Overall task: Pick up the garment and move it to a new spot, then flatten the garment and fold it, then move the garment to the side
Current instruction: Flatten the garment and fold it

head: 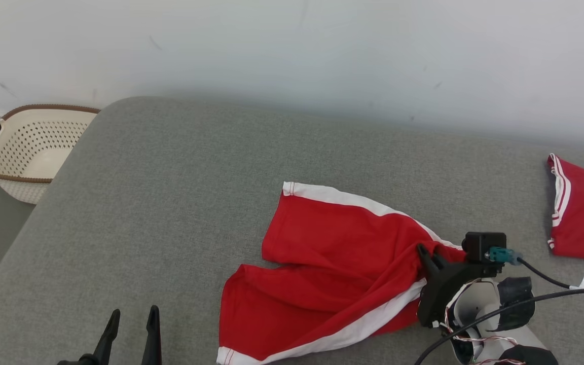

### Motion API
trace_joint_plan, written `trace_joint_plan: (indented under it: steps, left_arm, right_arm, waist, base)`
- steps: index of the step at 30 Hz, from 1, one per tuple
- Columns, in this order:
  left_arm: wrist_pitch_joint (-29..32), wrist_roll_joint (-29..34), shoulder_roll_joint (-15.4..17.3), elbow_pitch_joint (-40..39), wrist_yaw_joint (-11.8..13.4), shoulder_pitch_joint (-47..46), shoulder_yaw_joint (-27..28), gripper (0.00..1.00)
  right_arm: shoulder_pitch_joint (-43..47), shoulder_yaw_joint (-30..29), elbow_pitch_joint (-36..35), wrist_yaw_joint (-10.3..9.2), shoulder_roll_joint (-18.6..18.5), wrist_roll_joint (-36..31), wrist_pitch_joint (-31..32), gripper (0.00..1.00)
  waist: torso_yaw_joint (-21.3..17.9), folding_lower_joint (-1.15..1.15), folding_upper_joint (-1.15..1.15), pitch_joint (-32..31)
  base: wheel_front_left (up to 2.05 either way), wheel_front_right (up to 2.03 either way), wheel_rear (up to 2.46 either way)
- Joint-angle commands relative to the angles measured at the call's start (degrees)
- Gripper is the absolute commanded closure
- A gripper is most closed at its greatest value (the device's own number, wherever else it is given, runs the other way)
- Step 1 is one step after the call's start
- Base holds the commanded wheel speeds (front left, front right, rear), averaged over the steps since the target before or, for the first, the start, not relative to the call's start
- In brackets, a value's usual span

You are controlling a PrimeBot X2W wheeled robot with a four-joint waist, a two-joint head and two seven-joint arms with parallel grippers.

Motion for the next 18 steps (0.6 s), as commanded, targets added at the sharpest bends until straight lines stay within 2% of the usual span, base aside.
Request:
trace_joint_plan:
  steps: [1, 2, 3, 4, 6, 11, 18]
  left_arm:
    - [-0.2, 0.8, 0.2, 0.4, -0.2, -0.3, 0.3, 0.00]
    - [-0.2, 0.9, 0.2, 0.5, -0.2, -0.2, 0.5, 0.00]
    - [-0.2, 0.9, 0.1, 0.5, -0.2, 0.0, 0.6, 0.00]
    - [-0.2, 0.9, 0.0, 0.6, -0.3, 0.1, 0.7, 0.00]
    - [-0.2, 0.8, -0.1, 0.7, -0.4, 0.4, 0.7, 0.00]
    - [-0.2, 0.9, -0.6, 0.9, -0.5, 0.8, 0.8, 0.00]
    - [-0.2, 1.2, -0.9, 0.3, -0.3, 2.2, 1.5, 0.00]
  right_arm:
    - [-0.3, 0.4, 1.0, 0.04, 0.3, -0.1, -0.8, 0.99]
    - [-0.6, 0.5, 1.9, 0.04, 0.5, 0.2, -1.5, 0.66]
    - [-0.8, 0.6, 2.5, 0.04, 0.9, 0.8, -2.2, 0.14]
    - [-0.8, 0.5, 3.0, 0.04, 1.4, 1.8, -2.7, 0.00]
    - [-0.5, 0.9, 3.3, 0.04, 2.0, 3.6, -3.7, 0.00]
    - [2.1, 3.0, 1.1, 0.04, 1.0, 5.9, -5.7, 0.00]
    - [8.9, 3.7, -9.0, 0.04, -1.6, 7.8, -4.4, 0.00]
  waist:
    - [-0.3, -0.01, 0.00, -0.1]
    - [-0.5, -0.01, 0.00, -0.2]
    - [-0.7, -0.01, 0.00, -0.3]
    - [-1.0, -0.01, 0.00, -0.6]
    - [-1.5, -0.01, 0.00, -0.9]
    - [-2.3, -0.01, 0.00, -1.7]
    - [-4.1, -0.01, 0.00, -2.1]
  base:
    - [0.00, 0.00, 0.00]
    - [0.00, 0.00, 0.00]
    - [0.00, 0.00, 0.00]
    - [0.00, 0.00, 0.00]
    - [0.00, 0.00, 0.00]
    - [0.00, 0.00, 0.00]
    - [0.00, 0.00, 0.00]
